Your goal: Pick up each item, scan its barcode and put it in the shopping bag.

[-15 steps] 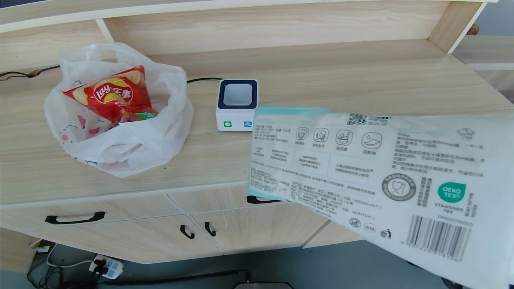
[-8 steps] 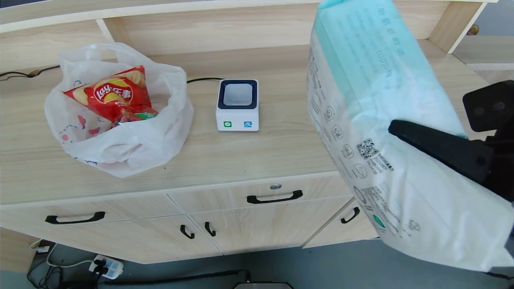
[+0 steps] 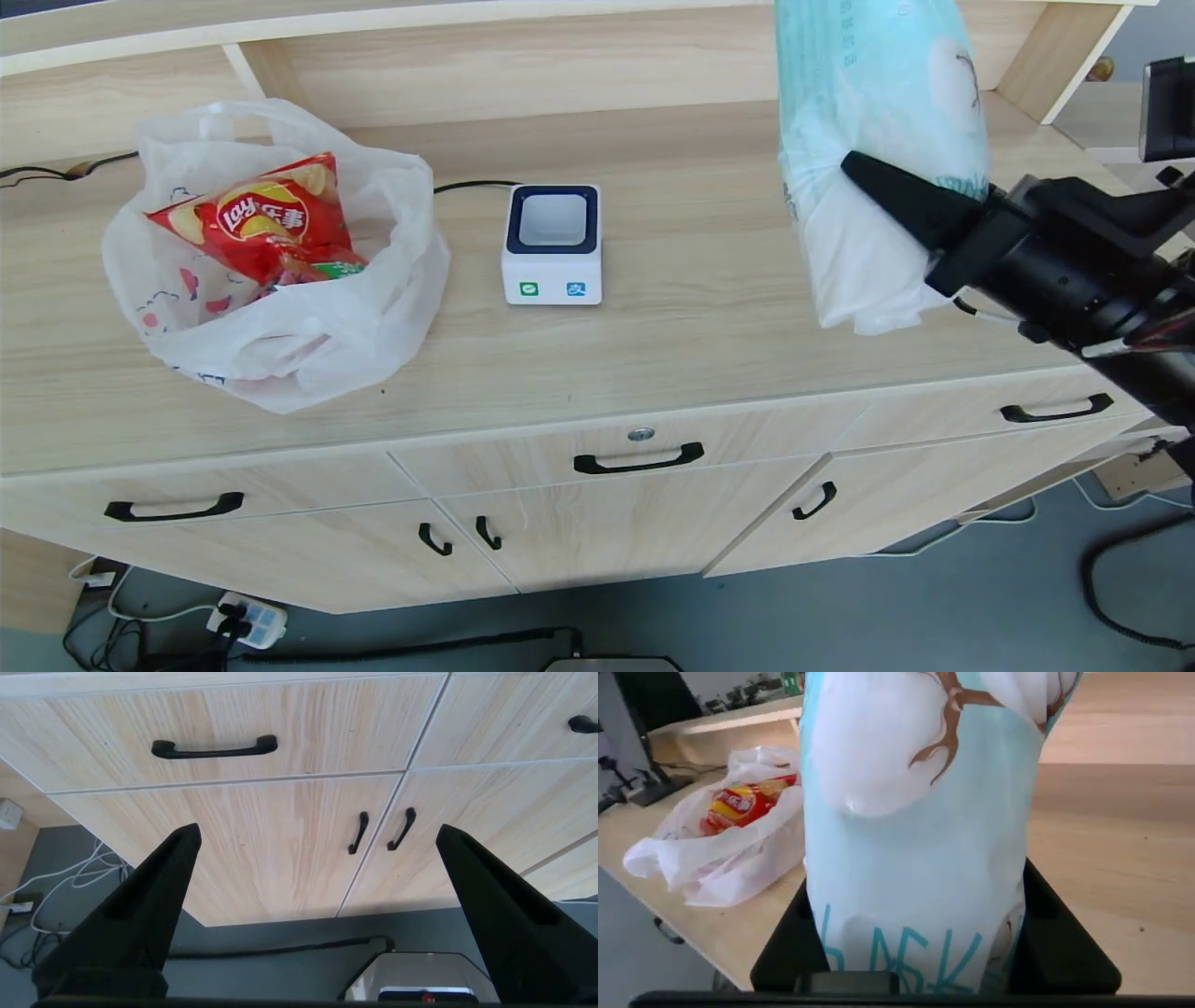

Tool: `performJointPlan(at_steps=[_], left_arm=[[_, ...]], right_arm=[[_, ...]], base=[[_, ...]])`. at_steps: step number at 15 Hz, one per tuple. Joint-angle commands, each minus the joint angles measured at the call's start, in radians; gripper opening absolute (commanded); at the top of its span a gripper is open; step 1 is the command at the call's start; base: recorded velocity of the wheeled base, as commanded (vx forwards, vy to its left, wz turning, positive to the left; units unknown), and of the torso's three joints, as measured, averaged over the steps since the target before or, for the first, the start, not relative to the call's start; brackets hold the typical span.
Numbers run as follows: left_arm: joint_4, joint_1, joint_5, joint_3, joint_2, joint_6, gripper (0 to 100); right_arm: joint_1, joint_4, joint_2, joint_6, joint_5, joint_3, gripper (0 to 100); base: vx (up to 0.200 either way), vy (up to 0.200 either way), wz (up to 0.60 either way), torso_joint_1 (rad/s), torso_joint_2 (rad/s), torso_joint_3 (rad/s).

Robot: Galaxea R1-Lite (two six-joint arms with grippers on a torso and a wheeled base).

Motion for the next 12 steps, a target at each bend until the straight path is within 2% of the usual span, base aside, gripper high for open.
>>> performJointPlan(at_steps=[1, 2, 3, 5, 6, 8, 10, 12], left_arm=[[0.000, 0.000, 0.000, 0.000, 0.000, 0.000, 100], [0.000, 0.000, 0.000, 0.000, 0.002, -0.002, 100], [0.000, 0.000, 0.000, 0.000, 0.002, -0.003, 100], [0.000, 0.002, 0.000, 0.000, 0.002, -0.035, 100], [0.000, 0.002, 0.000, 0.000, 0.002, -0.034, 100], [0.000, 0.000, 0.000, 0.000, 0.002, -0.034, 100], [0.000, 0.002, 0.000, 0.000, 0.002, -0.035, 100], [0.000, 0.002, 0.000, 0.000, 0.002, -0.037, 100]], right_arm=[[0.067, 0.179, -0.020, -0.143, -0.154, -0.194, 0], [0.083, 0.213, -0.024, -0.193, -0.189, -0.212, 0], [0.145, 0.260, -0.032, -0.262, -0.278, -0.226, 0], [0.332, 0.338, -0.033, -0.307, -0.506, -0.272, 0], [0.404, 0.358, -0.033, -0.308, -0.589, -0.275, 0], [0.442, 0.361, -0.038, -0.322, -0.615, -0.252, 0], [0.427, 0.363, -0.066, -0.339, -0.622, -0.248, 0], [0.412, 0.361, -0.070, -0.338, -0.623, -0.240, 0]], base=[[0.000, 0.000, 0.00, 0.000, 0.00, 0.000], [0.000, 0.000, 0.00, 0.000, 0.00, 0.000], [0.000, 0.000, 0.00, 0.000, 0.00, 0.000], [0.000, 0.000, 0.00, 0.000, 0.00, 0.000], [0.000, 0.000, 0.00, 0.000, 0.00, 0.000], [0.000, 0.000, 0.00, 0.000, 0.00, 0.000], [0.000, 0.000, 0.00, 0.000, 0.00, 0.000], [-0.200, 0.000, 0.00, 0.005, 0.00, 0.005]])
